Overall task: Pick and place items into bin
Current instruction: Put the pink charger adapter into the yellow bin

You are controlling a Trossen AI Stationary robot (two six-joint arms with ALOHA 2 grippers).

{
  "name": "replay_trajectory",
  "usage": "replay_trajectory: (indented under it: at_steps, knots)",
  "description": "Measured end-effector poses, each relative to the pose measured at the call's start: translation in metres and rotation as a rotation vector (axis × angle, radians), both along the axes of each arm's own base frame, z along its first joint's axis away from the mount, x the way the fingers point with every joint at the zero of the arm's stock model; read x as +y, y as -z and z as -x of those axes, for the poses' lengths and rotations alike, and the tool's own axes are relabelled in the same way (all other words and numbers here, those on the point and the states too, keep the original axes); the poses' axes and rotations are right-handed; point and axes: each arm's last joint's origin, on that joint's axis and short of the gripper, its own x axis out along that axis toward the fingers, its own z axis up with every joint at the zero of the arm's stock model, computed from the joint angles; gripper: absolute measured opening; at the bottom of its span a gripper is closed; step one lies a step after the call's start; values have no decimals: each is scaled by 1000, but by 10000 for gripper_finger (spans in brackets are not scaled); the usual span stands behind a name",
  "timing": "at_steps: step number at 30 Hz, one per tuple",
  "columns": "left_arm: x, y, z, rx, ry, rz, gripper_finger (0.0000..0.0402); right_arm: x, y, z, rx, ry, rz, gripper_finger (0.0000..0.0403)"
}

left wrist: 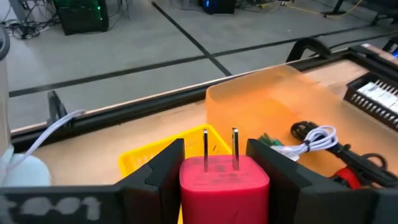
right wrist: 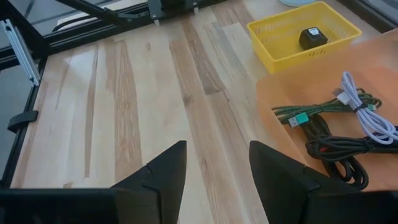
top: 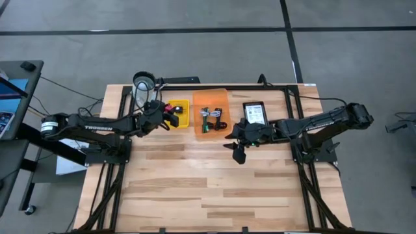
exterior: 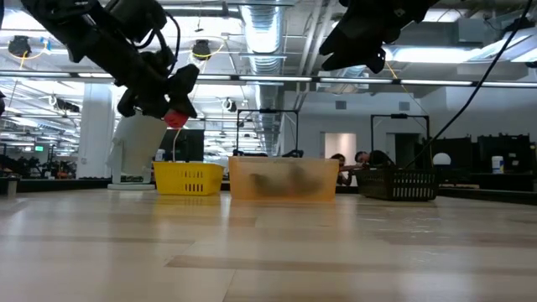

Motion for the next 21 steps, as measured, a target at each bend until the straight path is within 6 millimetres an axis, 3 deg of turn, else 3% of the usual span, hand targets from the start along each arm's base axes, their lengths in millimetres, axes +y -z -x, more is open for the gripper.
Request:
replay_trajectory:
  at_steps: [8, 15, 21]
  knots:
    - [-1, 7, 2, 26, 45, -2, 149, 0, 0, 0, -1, 8, 7, 168]
    - [3, 19, -7, 166, 207, -21, 151, -1, 0, 0, -3, 23, 18, 168]
    - [12, 34, -14, 187, 192, 7, 152, -1, 0, 0, -3, 33, 5, 168]
